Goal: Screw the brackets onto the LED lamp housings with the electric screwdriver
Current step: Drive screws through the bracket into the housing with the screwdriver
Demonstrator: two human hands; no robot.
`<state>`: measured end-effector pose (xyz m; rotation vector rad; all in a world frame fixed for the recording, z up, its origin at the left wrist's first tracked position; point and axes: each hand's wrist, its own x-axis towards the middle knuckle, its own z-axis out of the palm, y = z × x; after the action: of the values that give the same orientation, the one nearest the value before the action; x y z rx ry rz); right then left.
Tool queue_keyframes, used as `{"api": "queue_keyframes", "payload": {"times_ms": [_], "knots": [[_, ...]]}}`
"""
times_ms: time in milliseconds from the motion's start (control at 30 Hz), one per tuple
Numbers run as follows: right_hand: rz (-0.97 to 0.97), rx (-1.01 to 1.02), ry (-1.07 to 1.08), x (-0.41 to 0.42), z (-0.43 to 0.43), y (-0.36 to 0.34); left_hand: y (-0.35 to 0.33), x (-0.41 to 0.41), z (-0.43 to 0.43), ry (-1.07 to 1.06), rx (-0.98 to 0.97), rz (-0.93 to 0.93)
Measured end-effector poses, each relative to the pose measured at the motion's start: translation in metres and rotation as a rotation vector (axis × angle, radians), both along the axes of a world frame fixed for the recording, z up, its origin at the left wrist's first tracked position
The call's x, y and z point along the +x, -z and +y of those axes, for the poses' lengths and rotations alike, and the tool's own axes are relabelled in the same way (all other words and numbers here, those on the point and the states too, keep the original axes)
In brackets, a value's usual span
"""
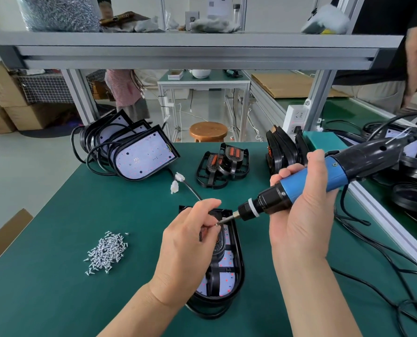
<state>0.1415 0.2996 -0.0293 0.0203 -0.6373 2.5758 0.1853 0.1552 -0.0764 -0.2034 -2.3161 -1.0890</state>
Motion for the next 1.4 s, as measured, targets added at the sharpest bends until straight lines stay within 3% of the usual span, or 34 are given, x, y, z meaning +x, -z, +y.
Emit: {"api": "queue_keyframes", "payload": {"times_ms": [133, 433, 733, 800, 867, 933, 1000, 1167, 1267, 1400], "knots": [[-0.05, 0.214, 0.045, -0.003, 0.003, -0.003, 0.001, -0.002, -0.002, 0.034, -0.037, -0.036], [-0.047, 0.266, 0.028, -0.013, 0.003, -0.002, 0.003, -0.006, -0.003, 0.151, -0.13, -0.107], [-0.099, 0.331, 0.136, -0.029, -0.003, -0.001, 0.012, -0.015, -0.014, 0.103, -0.136, -0.223], [-0.083, 0.344, 0.152, -0.039, -0.002, -0.004, 0.016, -0.02, -0.026, -0.044, -0.099, -0.227], [-0.062, 0.361, 0.162, -0.052, 0.001, -0.006, 0.021, -0.026, -0.039, -0.18, 0.028, -0.386], [-0.043, 0.389, 0.156, -0.065, 0.001, -0.006, 0.026, -0.031, -0.045, -0.196, 0.122, -0.608], [-0.033, 0.433, 0.14, -0.077, -0.002, -0.004, 0.029, -0.034, -0.044, -0.178, 0.114, -0.702], [-0.057, 0.533, 0.069, -0.09, -0.012, 0.011, 0.03, -0.044, -0.038, -0.128, 0.202, -0.8], [-0.074, 0.53, 0.046, -0.092, -0.013, 0.016, 0.03, -0.043, -0.034, -0.094, 0.338, -0.797], [-0.085, 0.529, 0.043, -0.093, -0.01, 0.019, 0.03, -0.041, -0.028, -0.128, 0.366, -0.76]]}}
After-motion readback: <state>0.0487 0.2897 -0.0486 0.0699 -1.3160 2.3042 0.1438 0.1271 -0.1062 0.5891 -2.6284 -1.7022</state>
